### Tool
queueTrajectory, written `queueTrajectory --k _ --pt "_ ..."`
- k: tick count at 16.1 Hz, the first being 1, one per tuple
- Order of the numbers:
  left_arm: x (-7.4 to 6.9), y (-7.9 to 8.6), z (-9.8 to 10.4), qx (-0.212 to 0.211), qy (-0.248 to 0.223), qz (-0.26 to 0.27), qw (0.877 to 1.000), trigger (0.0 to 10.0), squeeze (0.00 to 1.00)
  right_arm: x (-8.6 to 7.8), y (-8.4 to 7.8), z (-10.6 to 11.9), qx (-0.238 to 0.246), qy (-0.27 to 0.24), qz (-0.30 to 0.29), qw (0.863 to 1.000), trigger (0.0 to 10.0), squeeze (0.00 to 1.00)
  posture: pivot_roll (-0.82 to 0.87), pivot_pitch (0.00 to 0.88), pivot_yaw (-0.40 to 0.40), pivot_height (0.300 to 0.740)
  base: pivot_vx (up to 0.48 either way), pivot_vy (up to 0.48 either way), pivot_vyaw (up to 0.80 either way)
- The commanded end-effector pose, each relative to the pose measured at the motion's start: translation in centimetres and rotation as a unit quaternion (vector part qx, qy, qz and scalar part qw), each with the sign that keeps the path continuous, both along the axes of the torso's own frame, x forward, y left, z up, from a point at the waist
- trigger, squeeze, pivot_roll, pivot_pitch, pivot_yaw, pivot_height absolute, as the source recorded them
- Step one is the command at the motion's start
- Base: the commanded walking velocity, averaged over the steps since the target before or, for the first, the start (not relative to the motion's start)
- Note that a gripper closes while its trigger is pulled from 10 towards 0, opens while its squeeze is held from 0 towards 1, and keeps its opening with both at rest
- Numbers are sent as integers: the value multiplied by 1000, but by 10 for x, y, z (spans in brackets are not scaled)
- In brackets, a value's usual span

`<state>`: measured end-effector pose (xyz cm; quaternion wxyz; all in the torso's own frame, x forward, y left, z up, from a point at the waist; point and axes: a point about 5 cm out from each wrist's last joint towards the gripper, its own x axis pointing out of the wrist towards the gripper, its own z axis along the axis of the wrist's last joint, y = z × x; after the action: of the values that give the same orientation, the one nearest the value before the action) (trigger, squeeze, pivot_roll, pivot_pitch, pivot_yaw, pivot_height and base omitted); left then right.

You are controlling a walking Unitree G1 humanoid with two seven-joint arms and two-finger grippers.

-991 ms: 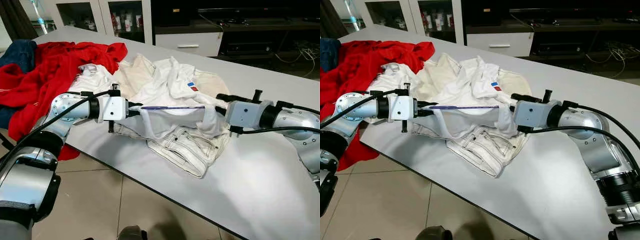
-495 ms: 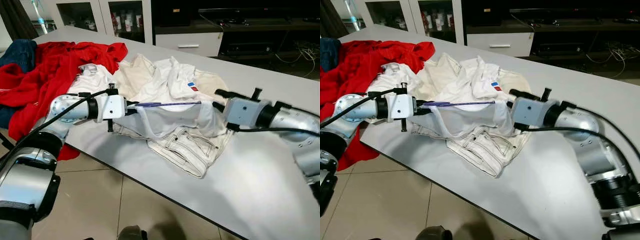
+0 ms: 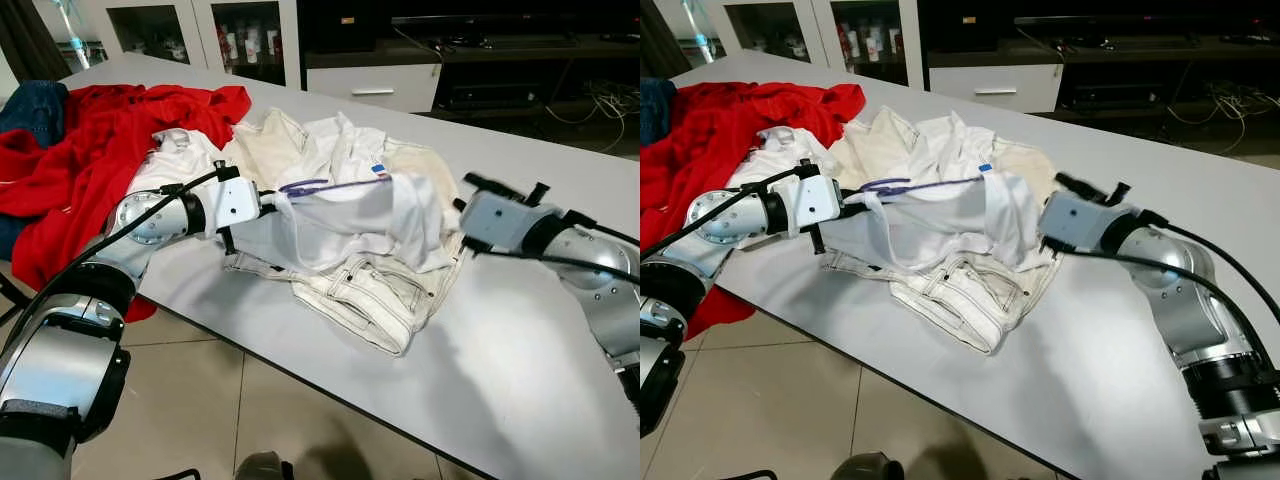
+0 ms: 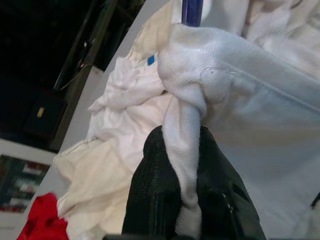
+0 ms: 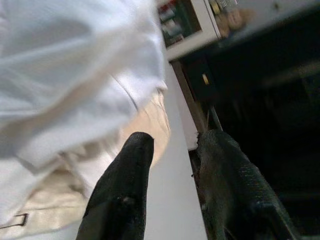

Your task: Hang hanger

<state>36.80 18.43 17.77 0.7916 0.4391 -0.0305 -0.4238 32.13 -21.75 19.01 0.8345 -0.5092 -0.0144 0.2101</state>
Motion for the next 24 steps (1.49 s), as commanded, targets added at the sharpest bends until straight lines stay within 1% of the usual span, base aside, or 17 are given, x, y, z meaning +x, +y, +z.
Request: queueTrajectory --k 1,2,3,4,5,6,7,8,9,11,14,15,17,18,20,23,24 --pt "3 1 2 5 -5 16 1000 10000 0 4 -5 10 30 -8 -25 999 10000 1000 135 0 54 740 0 0 0" --pt "3 3 0 6 -8 26 1000 10000 0 4 -5 14 93 6 -36 995 10000 996 139 0 49 740 0 0 0" --pt "3 3 -2 6 -8 31 999 10000 0 1 3 9 167 57 -31 984 10000 502 136 0 48 740 0 0 0" --pt "3 2 -2 6 -8 32 999 10000 0 0 10 6 195 73 -25 978 10000 0 136 0 48 740 0 0 0" --pt "3 1 -4 6 -8 33 999 10000 0 -2 28 2 250 97 -13 963 10000 0 136 0 48 740 0 0 0" --pt "3 0 -4 6 -9 33 999 10000 0 -3 33 1 262 103 -9 959 10000 0 136 0 48 740 0 0 0" --pt "4 -1 -4 6 -12 35 999 10000 0 -5 46 -1 290 117 1 950 10000 0 136 0 48 740 0 0 0" --pt "4 -1 -3 6 -14 36 999 10000 0 -7 55 -2 299 124 14 946 10000 0 136 0 48 740 0 0 0" --pt "5 -3 -3 8 -18 36 999 10000 0 -11 71 -3 312 140 25 939 10000 0 132 0 46 740 0 0 0" --pt "5 -5 -4 7 -19 33 999 10000 0 -10 75 -3 320 143 14 937 10000 0 132 0 46 740 0 0 0" --pt "4 -6 -5 8 -19 32 999 10000 0 -8 84 2 353 142 3 925 10000 0 132 0 46 740 0 0 0" --pt "4 -7 -6 8 -20 31 999 10000 0 -7 90 0 359 144 -7 922 10000 0 133 0 47 740 0 0 0" --pt "4 -9 -6 6 -21 28 999 10000 0 -4 94 -3 367 148 -28 918 10000 0 133 0 47 740 0 0 0" --pt "4 -13 -7 4 -22 23 999 10000 0 0 97 -6 378 148 -60 912 10000 0 133 0 47 740 0 0 0" --pt "3 -17 -8 0 -23 15 1000 10000 0 6 94 -12 380 143 -99 909 10000 0 132 0 45 740 0 0 0" --pt "1 -20 -10 -14 -23 12 1000 10000 0 12 81 -21 372 126 -167 904 10000 0 132 0 45 740 0 0 0" --pt "0 -21 -11 -21 -23 12 999 10000 0 14 77 -23 363 119 -186 905 10000 0 132 0 46 740 0 0 0"
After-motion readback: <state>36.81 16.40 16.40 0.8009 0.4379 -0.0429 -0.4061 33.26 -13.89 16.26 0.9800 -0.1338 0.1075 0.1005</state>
